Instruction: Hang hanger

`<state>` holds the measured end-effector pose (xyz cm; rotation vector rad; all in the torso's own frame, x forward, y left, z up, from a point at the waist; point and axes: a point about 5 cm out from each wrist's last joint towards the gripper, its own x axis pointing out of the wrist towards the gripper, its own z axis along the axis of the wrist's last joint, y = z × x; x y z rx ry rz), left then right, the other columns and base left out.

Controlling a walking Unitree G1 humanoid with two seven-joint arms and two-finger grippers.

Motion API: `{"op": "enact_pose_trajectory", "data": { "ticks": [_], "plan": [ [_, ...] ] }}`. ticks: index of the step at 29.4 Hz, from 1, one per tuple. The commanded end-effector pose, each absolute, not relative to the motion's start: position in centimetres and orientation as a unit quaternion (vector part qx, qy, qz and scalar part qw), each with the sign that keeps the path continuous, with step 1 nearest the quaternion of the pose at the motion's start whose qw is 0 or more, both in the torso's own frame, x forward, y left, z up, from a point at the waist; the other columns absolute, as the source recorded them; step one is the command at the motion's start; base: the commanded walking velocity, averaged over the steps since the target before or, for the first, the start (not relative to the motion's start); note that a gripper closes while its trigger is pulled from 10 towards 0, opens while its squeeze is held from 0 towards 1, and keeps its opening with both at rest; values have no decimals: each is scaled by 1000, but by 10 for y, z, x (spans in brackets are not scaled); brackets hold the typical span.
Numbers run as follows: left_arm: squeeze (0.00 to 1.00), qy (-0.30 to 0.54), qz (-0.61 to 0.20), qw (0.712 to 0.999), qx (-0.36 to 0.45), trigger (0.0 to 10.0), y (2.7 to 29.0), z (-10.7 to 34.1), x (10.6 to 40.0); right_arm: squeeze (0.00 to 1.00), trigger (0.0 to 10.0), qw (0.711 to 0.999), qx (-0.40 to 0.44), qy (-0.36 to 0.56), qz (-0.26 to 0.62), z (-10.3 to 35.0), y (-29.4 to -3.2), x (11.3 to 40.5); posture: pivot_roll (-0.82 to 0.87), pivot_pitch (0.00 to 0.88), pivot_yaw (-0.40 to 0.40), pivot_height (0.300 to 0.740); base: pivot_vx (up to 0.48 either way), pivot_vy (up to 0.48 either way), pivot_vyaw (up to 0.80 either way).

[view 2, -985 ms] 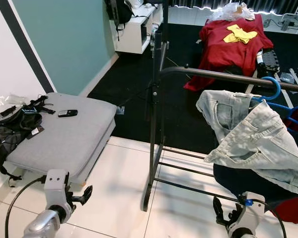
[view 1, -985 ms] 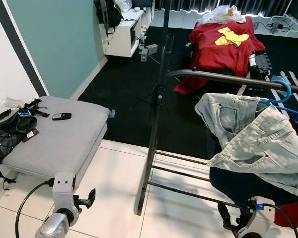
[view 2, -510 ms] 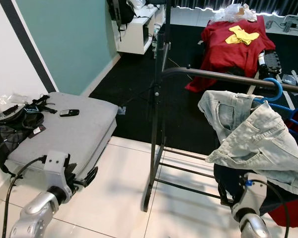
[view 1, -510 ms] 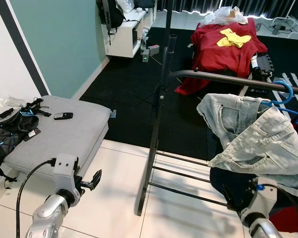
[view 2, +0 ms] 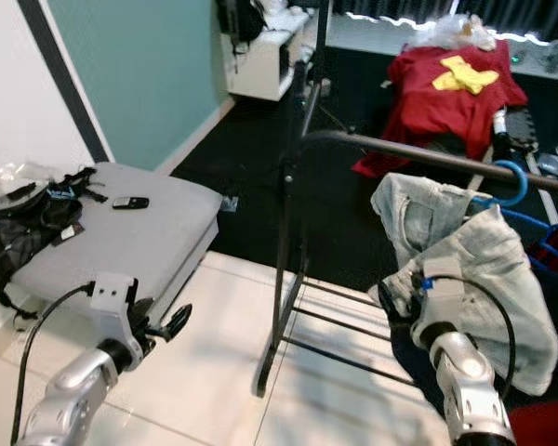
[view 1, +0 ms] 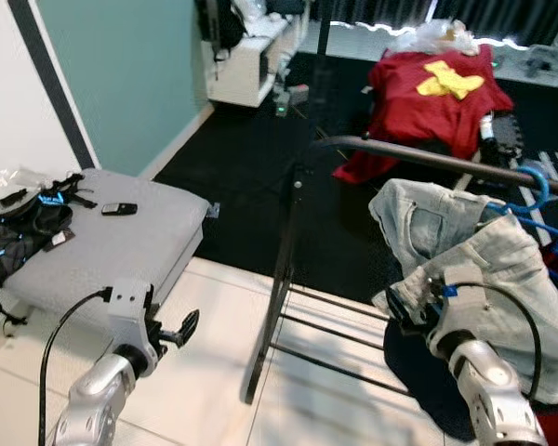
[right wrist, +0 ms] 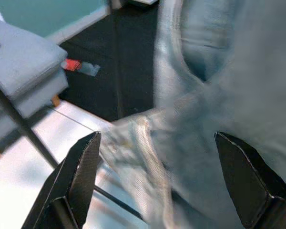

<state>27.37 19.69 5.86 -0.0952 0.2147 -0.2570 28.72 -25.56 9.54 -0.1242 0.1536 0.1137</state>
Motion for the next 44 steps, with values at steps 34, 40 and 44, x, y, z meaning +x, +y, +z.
{"op": "enact_pose_trajectory", "data": {
  "ticks": [34,40,44],
  "plan": [
    [0,156,-65,986,-13,10000,210,36,267,0,10000,935,-9,353,-13,0,-275,216,15,83,-24,740,0,-62,-178],
    [0,173,-44,984,-7,10000,216,26,258,0,10000,940,-10,340,-37,5,-289,214,10,84,-25,740,0,-136,0],
    [0,177,-44,983,-10,10000,216,24,256,0,10000,941,-12,334,-50,8,-296,214,9,79,-25,740,0,-478,0]
  ]
}}
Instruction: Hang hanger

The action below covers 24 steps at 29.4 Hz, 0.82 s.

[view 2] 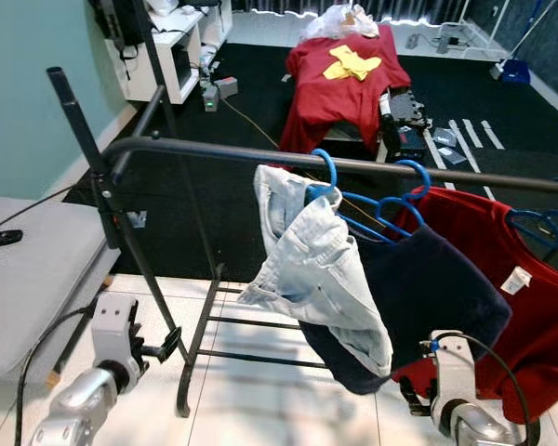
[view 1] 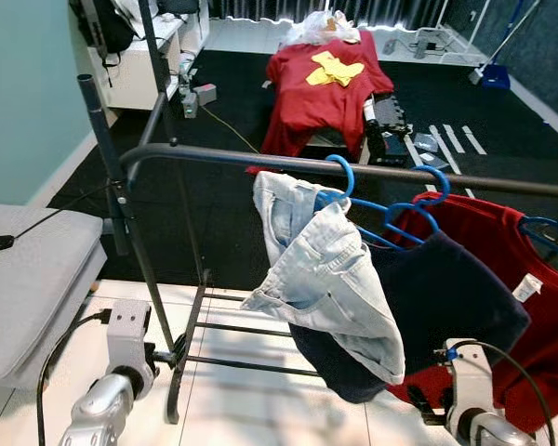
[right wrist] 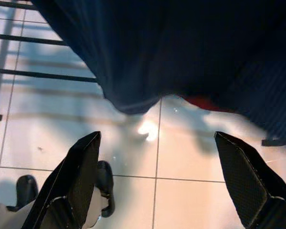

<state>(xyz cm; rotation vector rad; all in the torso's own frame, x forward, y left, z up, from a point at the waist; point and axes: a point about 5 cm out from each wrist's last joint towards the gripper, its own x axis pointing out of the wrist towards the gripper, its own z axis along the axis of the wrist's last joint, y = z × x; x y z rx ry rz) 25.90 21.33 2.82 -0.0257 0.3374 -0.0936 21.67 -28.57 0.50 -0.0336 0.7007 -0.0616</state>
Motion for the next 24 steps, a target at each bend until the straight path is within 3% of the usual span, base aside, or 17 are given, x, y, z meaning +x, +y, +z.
{"op": "enact_pose_trajectory", "data": {
  "ticks": [1,4,12,13,15,17,20,24],
  "plan": [
    [0,177,-44,983,-10,10000,216,24,256,0,10000,941,-12,334,-50,8,-296,214,9,79,-25,740,0,-480,0],
    [0,177,-44,983,-12,10000,216,24,256,0,10000,941,-12,333,-55,9,-298,214,9,79,-25,740,0,-480,0],
    [0,181,-21,983,-9,10000,221,23,257,0,10000,941,-14,330,-71,12,-311,212,5,73,-23,740,0,0,0],
    [0,184,-2,983,7,10000,229,23,258,0,10000,929,-25,350,-116,17,-340,195,-4,72,-21,740,0,0,0],
    [0,184,-2,983,7,10000,229,23,258,0,10000,929,-25,350,-116,17,-340,195,-4,72,-21,740,0,0,0],
    [0,190,9,982,21,10000,235,22,258,0,10000,920,-30,351,-169,27,-366,180,-11,77,-20,740,0,-240,0],
    [0,194,12,981,24,10000,237,22,257,0,10000,925,-22,327,-192,40,-378,177,-15,81,-16,740,0,-480,0],
    [0,196,22,980,19,10000,240,21,257,0,10000,942,-2,300,-150,53,-375,179,-19,83,-13,740,0,-240,0]
  ]
}}
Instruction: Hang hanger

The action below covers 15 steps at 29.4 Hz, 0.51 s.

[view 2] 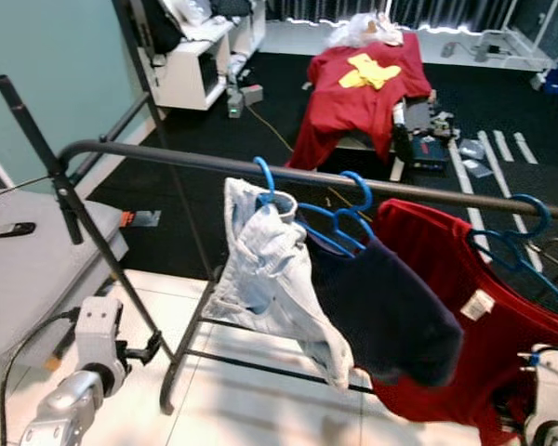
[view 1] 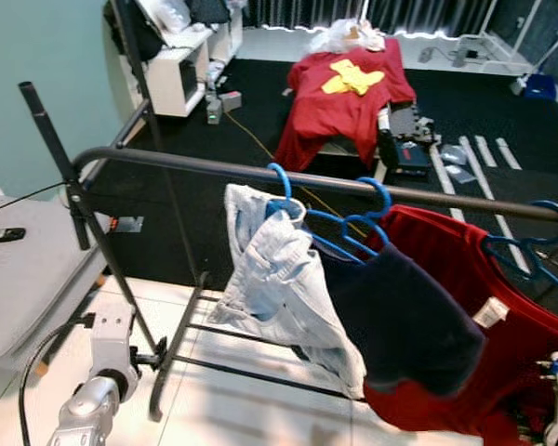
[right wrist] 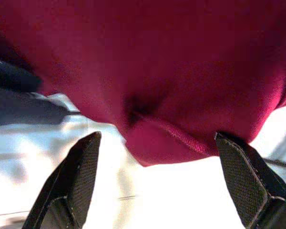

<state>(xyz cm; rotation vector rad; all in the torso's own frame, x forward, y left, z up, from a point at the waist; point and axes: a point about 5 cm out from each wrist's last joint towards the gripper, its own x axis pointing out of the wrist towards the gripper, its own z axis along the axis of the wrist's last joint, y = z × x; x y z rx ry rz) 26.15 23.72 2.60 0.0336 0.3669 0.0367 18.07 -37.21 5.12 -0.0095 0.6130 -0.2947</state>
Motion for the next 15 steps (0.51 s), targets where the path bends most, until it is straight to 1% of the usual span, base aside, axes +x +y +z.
{"op": "enact_pose_trajectory", "data": {
  "ticks": [1,3,5,7,8,9,10,11,12,13,15],
  "plan": [
    [0,195,27,980,16,10000,241,20,257,0,10000,948,7,292,-125,57,-372,181,-19,83,-13,740,0,0,0],
    [0,202,37,978,27,10000,246,19,256,0,10000,966,23,255,21,81,-351,175,-23,88,-11,740,0,0,0],
    [0,206,44,977,35,10000,251,18,256,0,10000,971,61,199,116,113,-338,168,-27,91,-10,740,0,0,0],
    [0,207,46,977,36,10000,251,18,256,0,10000,971,71,184,132,121,-337,166,-27,91,-10,740,0,0,0],
    [0,207,47,977,37,10000,251,18,256,0,10000,969,81,170,160,130,-333,163,-30,93,-8,740,0,0,0],
    [0,207,47,977,37,10000,251,18,256,0,10000,969,81,170,160,130,-333,163,-30,93,-8,740,0,0,0],
    [0,207,46,977,39,10000,250,18,255,0,10000,963,94,160,194,137,-326,159,-34,93,-8,740,0,0,0],
    [0,207,46,977,39,10000,250,18,255,0,10000,963,94,160,194,137,-326,159,-34,93,-8,740,0,0,0],
    [0,207,46,976,41,10000,249,18,255,0,10000,952,103,155,242,142,-314,154,-36,93,-8,740,0,0,0],
    [0,207,46,976,41,10000,249,18,255,0,10000,952,103,155,242,142,-314,154,-36,93,-8,740,0,0,0],
    [0,208,45,976,43,10000,248,17,256,0,10000,935,113,146,302,149,-296,147,-36,94,-8,740,0,0,0]
  ]
}}
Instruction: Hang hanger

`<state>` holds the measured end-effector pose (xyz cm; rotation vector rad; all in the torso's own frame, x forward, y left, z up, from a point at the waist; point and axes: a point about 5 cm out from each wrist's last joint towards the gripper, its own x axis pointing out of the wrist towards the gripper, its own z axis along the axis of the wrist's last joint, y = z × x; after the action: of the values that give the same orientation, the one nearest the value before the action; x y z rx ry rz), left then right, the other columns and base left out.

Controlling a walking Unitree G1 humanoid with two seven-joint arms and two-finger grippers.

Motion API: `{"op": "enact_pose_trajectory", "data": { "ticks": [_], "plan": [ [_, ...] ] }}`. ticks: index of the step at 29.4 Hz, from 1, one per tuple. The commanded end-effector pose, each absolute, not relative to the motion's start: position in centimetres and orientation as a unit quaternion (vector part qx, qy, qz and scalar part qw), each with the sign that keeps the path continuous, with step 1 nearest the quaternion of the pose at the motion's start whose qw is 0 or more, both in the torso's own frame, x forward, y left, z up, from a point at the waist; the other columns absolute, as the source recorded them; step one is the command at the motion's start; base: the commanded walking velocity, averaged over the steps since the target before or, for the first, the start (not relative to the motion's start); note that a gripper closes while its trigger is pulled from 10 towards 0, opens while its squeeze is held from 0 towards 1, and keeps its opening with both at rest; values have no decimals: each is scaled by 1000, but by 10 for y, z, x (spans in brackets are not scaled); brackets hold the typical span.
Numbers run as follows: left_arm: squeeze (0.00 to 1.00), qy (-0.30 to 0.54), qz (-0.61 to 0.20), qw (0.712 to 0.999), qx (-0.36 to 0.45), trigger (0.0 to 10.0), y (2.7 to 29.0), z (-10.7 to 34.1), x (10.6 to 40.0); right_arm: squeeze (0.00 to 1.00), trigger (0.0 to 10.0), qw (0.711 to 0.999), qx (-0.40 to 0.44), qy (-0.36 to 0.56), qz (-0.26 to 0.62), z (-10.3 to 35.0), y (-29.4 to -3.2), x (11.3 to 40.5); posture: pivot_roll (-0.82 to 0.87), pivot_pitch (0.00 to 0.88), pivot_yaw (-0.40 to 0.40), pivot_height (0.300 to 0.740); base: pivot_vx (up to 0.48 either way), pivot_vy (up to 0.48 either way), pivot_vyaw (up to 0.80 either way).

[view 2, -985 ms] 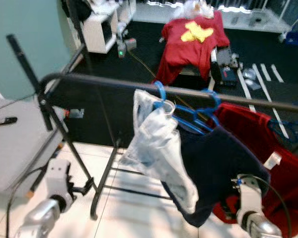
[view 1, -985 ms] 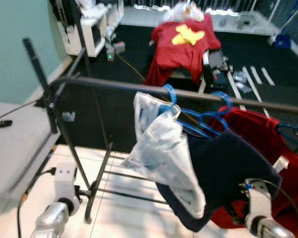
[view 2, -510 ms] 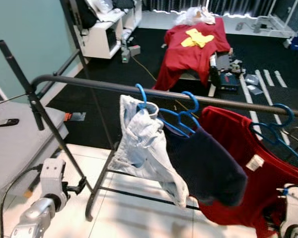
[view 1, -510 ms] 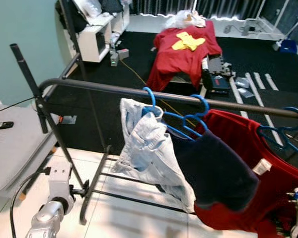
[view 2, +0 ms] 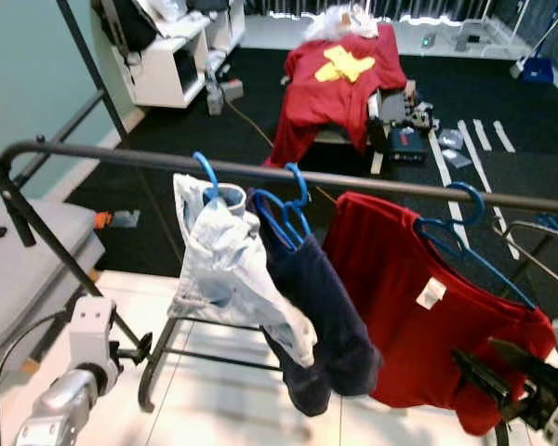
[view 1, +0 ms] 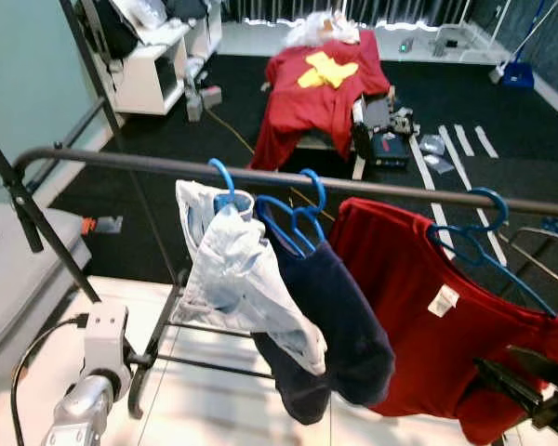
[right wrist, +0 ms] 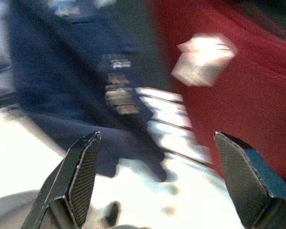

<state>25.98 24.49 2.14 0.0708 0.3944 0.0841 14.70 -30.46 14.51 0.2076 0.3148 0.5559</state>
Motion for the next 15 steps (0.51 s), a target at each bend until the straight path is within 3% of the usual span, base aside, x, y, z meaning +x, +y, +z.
{"op": "enact_pose_trajectory", "data": {
  "ticks": [1,7,11,15],
  "plan": [
    [0,209,46,976,44,10000,248,16,256,0,10000,932,117,139,312,152,-291,146,-36,94,-8,740,0,0,0],
    [0,209,46,975,51,10000,249,16,256,0,10000,928,118,95,340,167,-275,158,-36,94,-8,740,0,0,0],
    [0,205,53,976,53,10000,250,17,259,0,10000,939,84,29,332,192,-260,188,-28,90,-1,740,0,0,0],
    [0,202,55,976,52,10000,250,18,260,0,10000,945,55,33,320,197,-252,209,-26,88,-2,740,0,0,0]
  ]
}}
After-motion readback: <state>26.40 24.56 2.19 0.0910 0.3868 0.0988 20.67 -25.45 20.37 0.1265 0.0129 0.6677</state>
